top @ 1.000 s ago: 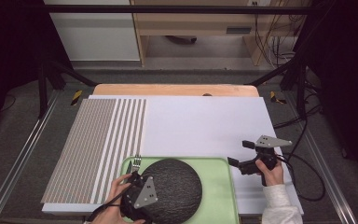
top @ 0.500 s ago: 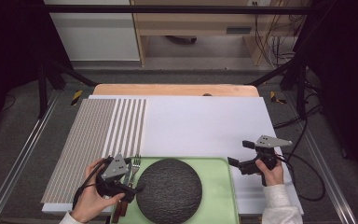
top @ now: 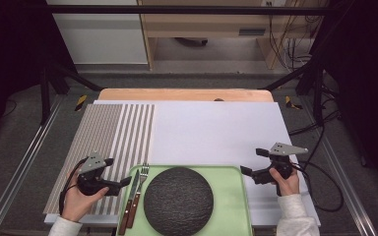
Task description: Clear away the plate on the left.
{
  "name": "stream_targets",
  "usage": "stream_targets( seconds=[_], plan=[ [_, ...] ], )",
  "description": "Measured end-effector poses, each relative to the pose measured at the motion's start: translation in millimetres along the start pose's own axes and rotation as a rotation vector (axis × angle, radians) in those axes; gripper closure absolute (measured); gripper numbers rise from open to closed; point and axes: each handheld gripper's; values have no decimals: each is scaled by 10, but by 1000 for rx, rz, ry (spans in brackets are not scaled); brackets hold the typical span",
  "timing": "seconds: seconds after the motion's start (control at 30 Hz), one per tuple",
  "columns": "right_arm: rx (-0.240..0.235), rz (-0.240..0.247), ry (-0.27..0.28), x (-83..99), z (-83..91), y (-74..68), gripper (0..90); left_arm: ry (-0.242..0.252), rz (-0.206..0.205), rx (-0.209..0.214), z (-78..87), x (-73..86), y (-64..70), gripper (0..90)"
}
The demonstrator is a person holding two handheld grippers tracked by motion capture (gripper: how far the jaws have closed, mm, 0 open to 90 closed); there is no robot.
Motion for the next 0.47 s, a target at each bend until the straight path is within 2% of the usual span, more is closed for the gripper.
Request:
stream_targets(
  seconds=[0.13,0.27,0.47],
  plan=[
    [-1,3,-1,2,-1,0,6,13,21,-17,11,72,-105,27],
    [4,1,-6,14,0,11,6,43,59,-9,40,113,-191,26],
    [2,0,-5,18,1,10,5,51,66,-23,54,152,-244,26]
  ],
)
Point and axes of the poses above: each handheld gripper's, and its own axes: z roughly backward along the jaws, x roughly out of its underside, y roughly to its right, and after that the axes turned 9 degrees about z, right-handed
